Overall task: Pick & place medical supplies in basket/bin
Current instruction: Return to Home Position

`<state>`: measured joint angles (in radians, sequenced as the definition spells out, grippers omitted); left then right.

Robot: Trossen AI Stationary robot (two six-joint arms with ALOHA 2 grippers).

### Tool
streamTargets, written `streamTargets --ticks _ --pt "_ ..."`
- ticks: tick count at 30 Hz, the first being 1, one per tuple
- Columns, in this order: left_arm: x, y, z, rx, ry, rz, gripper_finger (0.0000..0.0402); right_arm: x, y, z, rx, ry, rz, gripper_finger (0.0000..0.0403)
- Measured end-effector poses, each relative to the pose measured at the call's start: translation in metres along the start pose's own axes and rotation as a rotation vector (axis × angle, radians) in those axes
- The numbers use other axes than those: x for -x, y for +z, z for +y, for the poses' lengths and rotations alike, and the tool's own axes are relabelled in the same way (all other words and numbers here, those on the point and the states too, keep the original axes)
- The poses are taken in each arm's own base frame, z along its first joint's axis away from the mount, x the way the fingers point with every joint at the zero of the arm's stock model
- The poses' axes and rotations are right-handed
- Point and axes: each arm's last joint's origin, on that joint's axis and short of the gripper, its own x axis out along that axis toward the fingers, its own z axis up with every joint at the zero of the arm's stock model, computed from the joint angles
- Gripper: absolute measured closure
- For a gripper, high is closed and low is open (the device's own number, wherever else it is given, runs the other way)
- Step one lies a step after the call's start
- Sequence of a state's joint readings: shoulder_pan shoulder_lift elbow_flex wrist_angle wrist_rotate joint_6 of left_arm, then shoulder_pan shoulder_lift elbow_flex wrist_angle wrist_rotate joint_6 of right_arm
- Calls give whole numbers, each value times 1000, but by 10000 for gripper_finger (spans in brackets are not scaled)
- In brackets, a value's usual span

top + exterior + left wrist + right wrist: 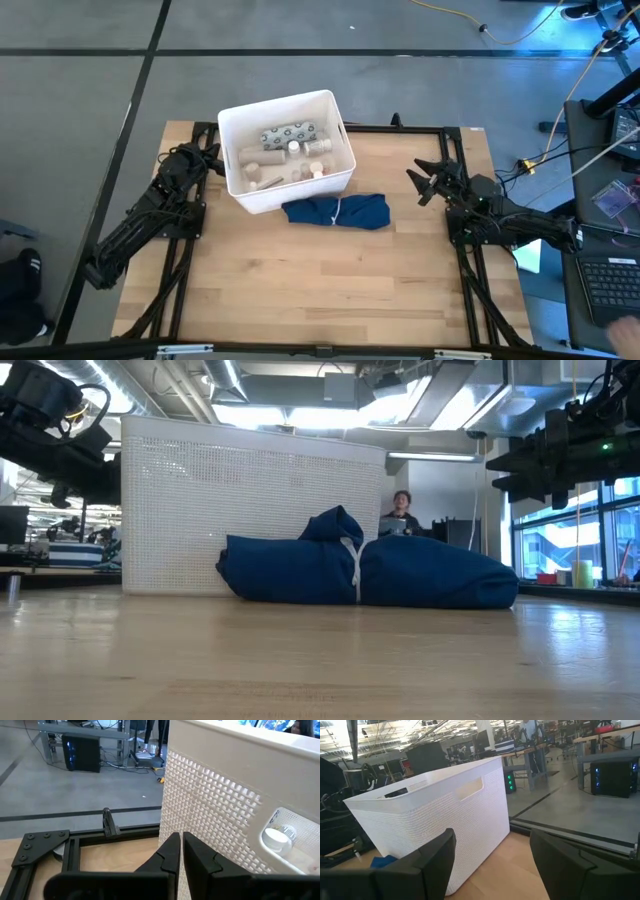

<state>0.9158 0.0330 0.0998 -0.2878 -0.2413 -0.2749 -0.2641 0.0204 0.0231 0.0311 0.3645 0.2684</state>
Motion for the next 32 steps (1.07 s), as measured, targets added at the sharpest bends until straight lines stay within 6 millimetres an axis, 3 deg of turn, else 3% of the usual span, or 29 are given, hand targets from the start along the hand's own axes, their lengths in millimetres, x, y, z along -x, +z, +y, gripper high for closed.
streamTargets --ticks 32 --pt "0 0 0 0 0 0 386 0 0 0 0 0 0 147"
